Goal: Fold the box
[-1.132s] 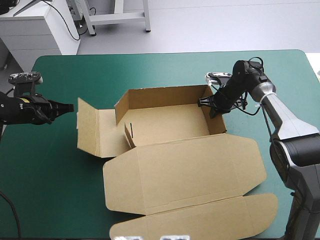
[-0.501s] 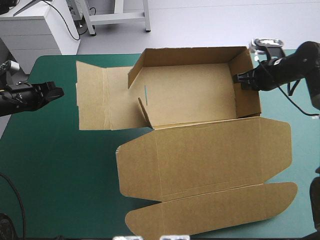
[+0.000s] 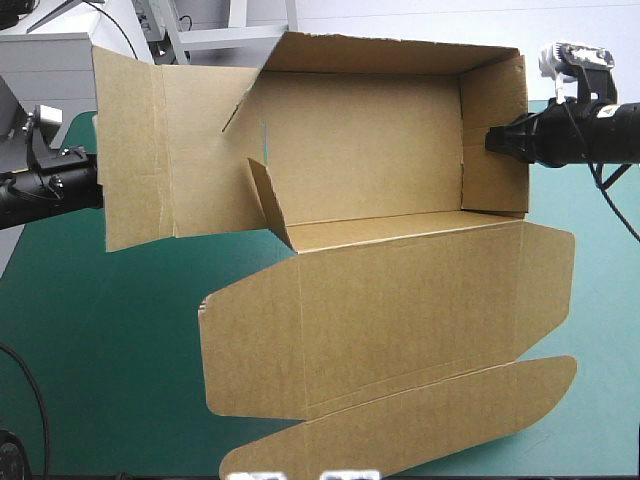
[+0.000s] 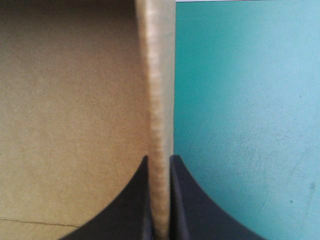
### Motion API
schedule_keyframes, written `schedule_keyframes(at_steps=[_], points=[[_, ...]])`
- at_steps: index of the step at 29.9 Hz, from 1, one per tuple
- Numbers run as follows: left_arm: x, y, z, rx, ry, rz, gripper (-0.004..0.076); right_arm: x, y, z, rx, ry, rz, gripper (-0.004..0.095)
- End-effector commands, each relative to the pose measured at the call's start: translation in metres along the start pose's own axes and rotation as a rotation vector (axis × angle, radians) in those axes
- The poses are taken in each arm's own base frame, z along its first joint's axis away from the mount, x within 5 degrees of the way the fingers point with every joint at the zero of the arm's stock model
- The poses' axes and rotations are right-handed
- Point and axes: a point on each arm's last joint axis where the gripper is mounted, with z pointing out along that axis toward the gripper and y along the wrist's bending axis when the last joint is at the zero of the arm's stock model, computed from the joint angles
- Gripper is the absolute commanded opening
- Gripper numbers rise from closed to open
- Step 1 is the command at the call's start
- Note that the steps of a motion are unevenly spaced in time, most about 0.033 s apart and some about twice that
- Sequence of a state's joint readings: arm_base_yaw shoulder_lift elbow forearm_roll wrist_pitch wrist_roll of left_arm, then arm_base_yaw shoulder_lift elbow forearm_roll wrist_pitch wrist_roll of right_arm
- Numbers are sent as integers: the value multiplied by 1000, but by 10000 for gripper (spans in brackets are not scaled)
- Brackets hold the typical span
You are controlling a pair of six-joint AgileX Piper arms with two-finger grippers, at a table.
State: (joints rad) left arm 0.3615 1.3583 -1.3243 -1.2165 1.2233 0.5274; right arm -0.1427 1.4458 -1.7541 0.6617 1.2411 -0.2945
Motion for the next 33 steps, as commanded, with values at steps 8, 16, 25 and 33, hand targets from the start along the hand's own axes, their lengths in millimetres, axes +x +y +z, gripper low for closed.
schedule_keyframes(at_steps=[8,16,25,33], points=[[18,-79,-21,199,-24,154,-8,-6,19,-18,-66,-99,-12,-14],[27,-106,-37,265,-77,199,-8,-11,39,0,-74,-132,-53,-12],[29,-103,-37,216,-57,212,-8,-11,51,40,-15,-105,-96,-12],[34,-92,-32,93,8,239,-9,-11,50,75,-13,-67,-83,-12]])
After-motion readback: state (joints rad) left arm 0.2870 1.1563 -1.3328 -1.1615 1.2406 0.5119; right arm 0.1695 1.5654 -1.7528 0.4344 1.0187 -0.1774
